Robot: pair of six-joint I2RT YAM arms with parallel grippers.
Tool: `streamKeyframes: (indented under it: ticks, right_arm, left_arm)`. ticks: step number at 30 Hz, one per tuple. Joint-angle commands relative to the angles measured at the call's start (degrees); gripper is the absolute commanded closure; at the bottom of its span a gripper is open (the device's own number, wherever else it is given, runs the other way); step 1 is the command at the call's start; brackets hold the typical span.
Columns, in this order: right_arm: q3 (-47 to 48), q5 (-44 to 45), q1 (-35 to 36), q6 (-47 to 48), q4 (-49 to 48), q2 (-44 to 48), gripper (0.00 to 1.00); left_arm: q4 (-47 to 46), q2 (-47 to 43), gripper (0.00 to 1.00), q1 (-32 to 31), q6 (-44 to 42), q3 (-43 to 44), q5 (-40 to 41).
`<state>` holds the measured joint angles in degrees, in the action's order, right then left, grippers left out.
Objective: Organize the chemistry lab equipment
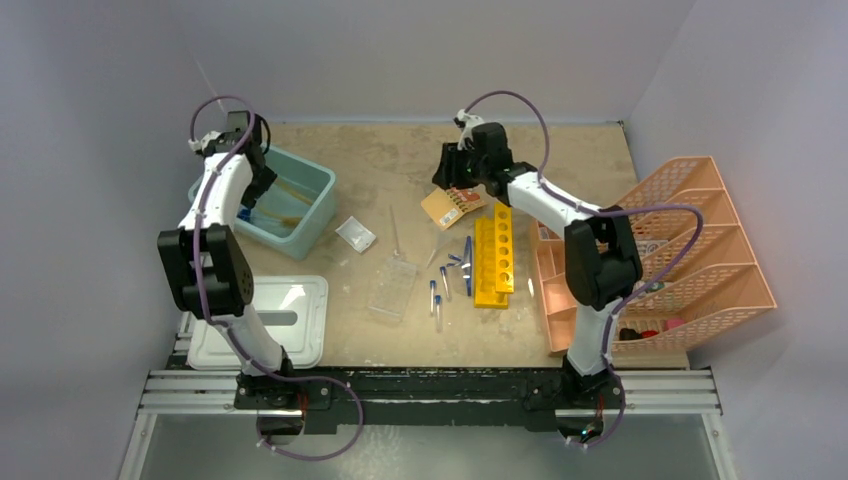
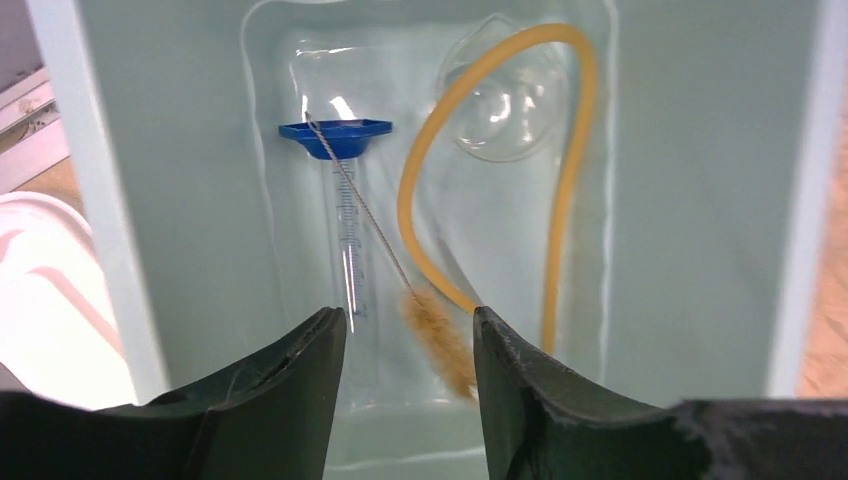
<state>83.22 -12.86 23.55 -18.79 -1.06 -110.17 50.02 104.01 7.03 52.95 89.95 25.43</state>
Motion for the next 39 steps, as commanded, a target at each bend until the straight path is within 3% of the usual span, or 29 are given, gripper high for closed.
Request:
streamKeyframes:
  ticks: [1, 8, 13, 21, 39]
  right_arm:
    - [5.30, 7.38, 5.77, 5.83, 4.17, 2.74, 0.48]
    - [12.28, 9.81, 14.30, 6.07, 13.88, -4.10, 0.46]
    - [17.77, 11.50, 18.88, 3.59, 21.90, -9.98, 0.46]
    - [22.68, 14.68, 19.68, -3.47, 27.94, -17.13, 0.51]
    - [31.54, 23.15, 22.01, -2.32, 35.23, -25.67, 0.61]
  left_arm:
    - [-3.62, -8.17, 0.48, -0.08, -5.14, 2.16, -3.15]
    - [-10.67, -18.20, 0.35, -0.61, -11.03, -2.30, -10.76]
    - [-12.67, -22.18, 0.32, -0.99, -14.17, -5.42, -18.49]
    - [-12.64, -26.11, 0.32, -2.27, -15.63, -9.24, -22.38]
    - [-12.32, -26.64, 0.31, -2.28, -15.95, -9.57, -25.06]
